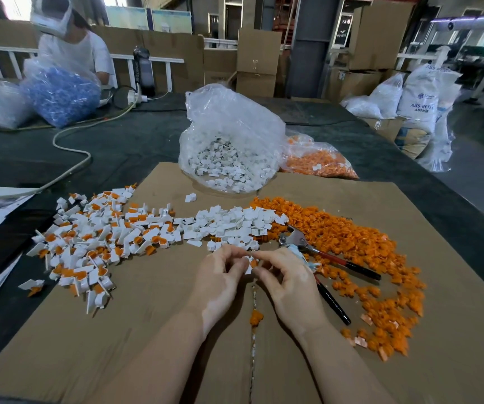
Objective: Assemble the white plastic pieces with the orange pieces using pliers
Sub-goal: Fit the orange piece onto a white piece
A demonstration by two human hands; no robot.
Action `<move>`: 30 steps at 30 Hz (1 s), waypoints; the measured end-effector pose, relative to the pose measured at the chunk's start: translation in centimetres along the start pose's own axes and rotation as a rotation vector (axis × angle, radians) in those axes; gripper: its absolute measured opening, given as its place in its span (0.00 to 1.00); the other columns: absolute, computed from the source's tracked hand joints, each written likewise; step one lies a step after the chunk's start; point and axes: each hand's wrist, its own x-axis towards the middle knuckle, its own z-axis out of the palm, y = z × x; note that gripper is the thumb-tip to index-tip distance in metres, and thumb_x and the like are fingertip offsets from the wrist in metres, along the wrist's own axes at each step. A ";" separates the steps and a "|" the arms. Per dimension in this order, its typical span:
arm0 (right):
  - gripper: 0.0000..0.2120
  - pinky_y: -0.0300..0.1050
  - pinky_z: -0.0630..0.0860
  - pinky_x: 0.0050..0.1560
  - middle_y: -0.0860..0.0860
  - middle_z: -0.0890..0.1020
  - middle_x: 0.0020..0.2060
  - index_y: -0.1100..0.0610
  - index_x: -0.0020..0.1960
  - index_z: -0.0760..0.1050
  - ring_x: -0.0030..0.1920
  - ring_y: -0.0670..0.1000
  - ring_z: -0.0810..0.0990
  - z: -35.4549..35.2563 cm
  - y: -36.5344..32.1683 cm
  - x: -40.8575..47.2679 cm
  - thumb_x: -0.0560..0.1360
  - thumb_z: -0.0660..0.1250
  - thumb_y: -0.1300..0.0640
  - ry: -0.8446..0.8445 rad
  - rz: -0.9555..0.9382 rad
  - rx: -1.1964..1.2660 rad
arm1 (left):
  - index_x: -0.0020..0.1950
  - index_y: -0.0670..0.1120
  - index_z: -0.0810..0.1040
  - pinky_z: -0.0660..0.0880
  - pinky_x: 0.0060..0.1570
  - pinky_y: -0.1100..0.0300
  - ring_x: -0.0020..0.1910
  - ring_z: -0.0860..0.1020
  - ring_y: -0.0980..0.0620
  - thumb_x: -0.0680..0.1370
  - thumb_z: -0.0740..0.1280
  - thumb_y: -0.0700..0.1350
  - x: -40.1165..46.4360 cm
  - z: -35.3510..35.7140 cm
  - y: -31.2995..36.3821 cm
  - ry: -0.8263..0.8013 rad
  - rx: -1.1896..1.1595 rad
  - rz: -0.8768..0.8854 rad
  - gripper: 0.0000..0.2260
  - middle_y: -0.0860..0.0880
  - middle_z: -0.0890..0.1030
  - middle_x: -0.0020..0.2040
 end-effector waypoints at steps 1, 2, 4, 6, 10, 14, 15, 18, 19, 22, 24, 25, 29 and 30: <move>0.12 0.38 0.73 0.47 0.45 0.78 0.42 0.50 0.55 0.80 0.44 0.42 0.74 0.0 0.0 0.0 0.74 0.69 0.61 -0.003 0.002 -0.003 | 0.50 0.46 0.78 0.68 0.37 0.75 0.41 0.75 0.59 0.78 0.64 0.41 0.0 0.0 0.1 -0.003 -0.006 -0.006 0.05 0.51 0.79 0.40; 0.12 0.38 0.73 0.48 0.45 0.78 0.42 0.50 0.55 0.80 0.45 0.42 0.74 0.0 -0.1 0.0 0.74 0.69 0.61 -0.005 0.002 -0.006 | 0.50 0.46 0.79 0.68 0.36 0.74 0.40 0.75 0.57 0.78 0.65 0.41 0.0 0.0 0.2 -0.007 -0.018 -0.012 0.04 0.49 0.79 0.40; 0.12 0.37 0.73 0.48 0.46 0.78 0.43 0.51 0.55 0.80 0.46 0.42 0.74 -0.1 -0.1 0.1 0.74 0.68 0.62 -0.007 -0.002 -0.011 | 0.49 0.46 0.79 0.71 0.38 0.69 0.41 0.77 0.51 0.77 0.66 0.41 -0.1 0.1 0.4 -0.025 -0.068 -0.027 0.04 0.44 0.80 0.41; 0.12 0.37 0.72 0.49 0.46 0.78 0.43 0.52 0.56 0.80 0.47 0.42 0.75 -0.1 -0.1 0.1 0.74 0.68 0.62 -0.011 -0.001 -0.019 | 0.49 0.45 0.78 0.74 0.41 0.61 0.43 0.78 0.45 0.75 0.68 0.41 -0.2 0.1 0.5 -0.039 -0.107 -0.037 0.04 0.39 0.80 0.42; 0.13 0.35 0.71 0.50 0.46 0.78 0.43 0.52 0.57 0.80 0.47 0.43 0.74 -0.1 -0.1 0.0 0.74 0.68 0.63 -0.017 -0.008 -0.029 | 0.49 0.45 0.78 0.74 0.40 0.62 0.43 0.79 0.44 0.75 0.68 0.40 -0.3 0.1 0.6 -0.035 -0.127 -0.044 0.04 0.39 0.80 0.42; 0.12 0.38 0.73 0.50 0.47 0.79 0.44 0.54 0.57 0.79 0.47 0.44 0.75 0.1 -0.2 -0.1 0.74 0.69 0.61 -0.004 -0.018 -0.052 | 0.50 0.42 0.79 0.71 0.37 0.69 0.38 0.77 0.50 0.75 0.68 0.39 -0.1 0.1 0.5 -0.024 -0.113 -0.046 0.05 0.42 0.80 0.39; 0.13 0.40 0.73 0.51 0.47 0.79 0.45 0.54 0.58 0.79 0.48 0.45 0.75 0.1 -0.2 -0.1 0.74 0.69 0.60 0.009 -0.014 -0.061 | 0.50 0.42 0.79 0.70 0.35 0.70 0.37 0.75 0.52 0.75 0.68 0.39 -0.1 0.1 0.5 -0.017 -0.110 -0.044 0.05 0.43 0.79 0.38; 0.15 0.45 0.69 0.59 0.49 0.80 0.51 0.56 0.60 0.77 0.55 0.48 0.76 -0.4 -0.1 -0.1 0.73 0.69 0.57 0.118 0.050 -0.212 | 0.48 0.41 0.78 0.68 0.32 0.73 0.34 0.73 0.54 0.74 0.69 0.38 0.1 0.0 0.6 0.000 -0.132 -0.060 0.04 0.44 0.77 0.36; 0.17 0.47 0.66 0.61 0.51 0.79 0.54 0.56 0.62 0.75 0.58 0.50 0.75 -0.8 0.0 0.1 0.74 0.68 0.57 0.156 0.113 -0.313 | 0.47 0.42 0.78 0.67 0.31 0.73 0.33 0.73 0.55 0.74 0.69 0.38 0.1 0.0 0.7 0.004 -0.142 -0.066 0.03 0.45 0.76 0.35; 0.23 0.51 0.59 0.67 0.51 0.71 0.65 0.54 0.69 0.65 0.66 0.52 0.67 -2.7 0.5 0.9 0.76 0.61 0.48 0.062 0.444 -0.658 | 0.43 0.47 0.77 0.67 0.31 0.73 0.33 0.73 0.54 0.75 0.69 0.39 0.4 0.0 0.7 0.007 -0.152 -0.077 0.04 0.46 0.76 0.34; 0.24 0.58 0.53 0.70 0.53 0.67 0.67 0.54 0.66 0.65 0.68 0.54 0.63 -4.0 0.9 1.4 0.74 0.59 0.43 -0.092 0.602 -0.783 | 0.42 0.48 0.77 0.67 0.31 0.73 0.34 0.73 0.54 0.75 0.69 0.40 0.5 0.0 0.7 0.000 -0.156 -0.088 0.04 0.46 0.75 0.34; 0.24 0.61 0.51 0.70 0.54 0.66 0.67 0.54 0.65 0.66 0.69 0.55 0.61 -4.4 1.1 1.5 0.74 0.59 0.42 -0.148 0.637 -0.811 | 0.43 0.47 0.77 0.67 0.31 0.74 0.34 0.73 0.54 0.75 0.69 0.40 0.6 0.1 0.7 0.001 -0.167 -0.098 0.03 0.47 0.75 0.34; 0.24 0.60 0.51 0.70 0.54 0.65 0.67 0.53 0.64 0.68 0.68 0.55 0.61 -4.6 1.3 1.4 0.74 0.58 0.39 -0.195 0.567 -0.931 | 0.47 0.43 0.79 0.68 0.34 0.73 0.37 0.75 0.52 0.74 0.70 0.41 0.9 0.2 0.6 0.015 -0.201 -0.137 0.04 0.45 0.77 0.35; 0.24 0.58 0.53 0.70 0.53 0.67 0.65 0.53 0.63 0.68 0.67 0.55 0.63 -4.5 1.3 1.3 0.74 0.57 0.39 -0.180 0.526 -0.969 | 0.47 0.43 0.79 0.68 0.34 0.74 0.38 0.76 0.52 0.74 0.70 0.41 0.9 0.2 0.7 0.019 -0.206 -0.147 0.04 0.44 0.77 0.36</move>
